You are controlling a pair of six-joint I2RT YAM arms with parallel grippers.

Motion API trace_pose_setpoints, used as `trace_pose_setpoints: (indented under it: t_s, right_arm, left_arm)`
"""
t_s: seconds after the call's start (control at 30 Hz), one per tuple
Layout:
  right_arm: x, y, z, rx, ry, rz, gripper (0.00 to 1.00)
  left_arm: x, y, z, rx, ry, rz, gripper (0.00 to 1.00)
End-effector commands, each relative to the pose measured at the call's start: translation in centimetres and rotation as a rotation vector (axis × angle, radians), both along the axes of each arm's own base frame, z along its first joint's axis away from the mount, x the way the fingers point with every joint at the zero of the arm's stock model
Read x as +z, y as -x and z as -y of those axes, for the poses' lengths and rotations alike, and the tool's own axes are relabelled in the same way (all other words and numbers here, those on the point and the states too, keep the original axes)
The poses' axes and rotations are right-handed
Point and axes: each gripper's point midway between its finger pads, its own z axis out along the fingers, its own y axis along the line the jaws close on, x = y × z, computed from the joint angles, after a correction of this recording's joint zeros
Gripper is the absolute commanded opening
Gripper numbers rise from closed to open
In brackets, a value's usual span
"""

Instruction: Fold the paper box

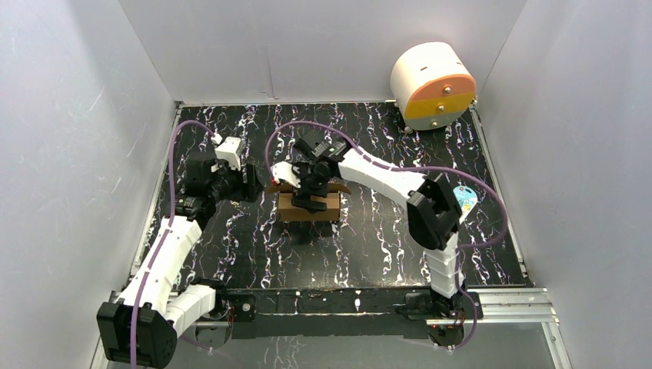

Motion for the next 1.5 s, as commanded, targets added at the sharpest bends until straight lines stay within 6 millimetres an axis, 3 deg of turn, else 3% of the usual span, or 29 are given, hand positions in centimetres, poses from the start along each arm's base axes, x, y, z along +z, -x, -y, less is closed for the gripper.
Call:
trace_pose_setpoints:
  t_s: [0.0,0.07,0.2,0.47,0.67,0.8,1.1,1.27,1.47]
  right_arm:
    - [6.7,-1.4,0.8,-0.139,-0.137,0.161,0.90]
    - [8.4,-2.0,2.3,-0.252,-0.170,0.191,0.91]
    - [9.5,-2.6,5.5,-0.471,-0.215,0.191,0.87]
    - [8.4,-2.6,9.6,-0.702,-0.285,0.111,0.76]
    - [7.2,-2.4,9.9,-0.753,-0.307,0.057,0.72]
    - [6.1,-2.7,9.9,-0.777,-0.307,0.047,0.66]
    - [5.6,-3.4,9.6,-0.809,-0.324,0.043,0.51]
    - [4.9,-3.4,9.4,-0.812,-0.305,0.022,0.43]
    - [5.1,-3.0,9.0,-0.812,-0.319,-0.013,0.32]
  left_arm:
    - [0.5,0.1,0.8,-0.070,0.016,0.035,0.67]
    - [0.3,0.1,0.9,-0.074,0.016,0.025,0.66]
    - [-0.1,0.0,1.3,-0.088,0.031,0.002,0.66]
    - [-1.5,-0.1,2.6,-0.122,0.090,-0.082,0.60]
    - [-2.5,-0.5,3.2,-0.121,0.118,-0.146,0.55]
    - [-2.5,-1.4,3.4,-0.108,0.129,-0.160,0.53]
    - [-1.8,-3.0,4.6,-0.115,0.174,-0.194,0.46]
    - [-2.4,-2.7,5.5,-0.126,0.205,-0.240,0.40]
    - [-1.7,-2.3,6.4,-0.153,0.223,-0.232,0.32]
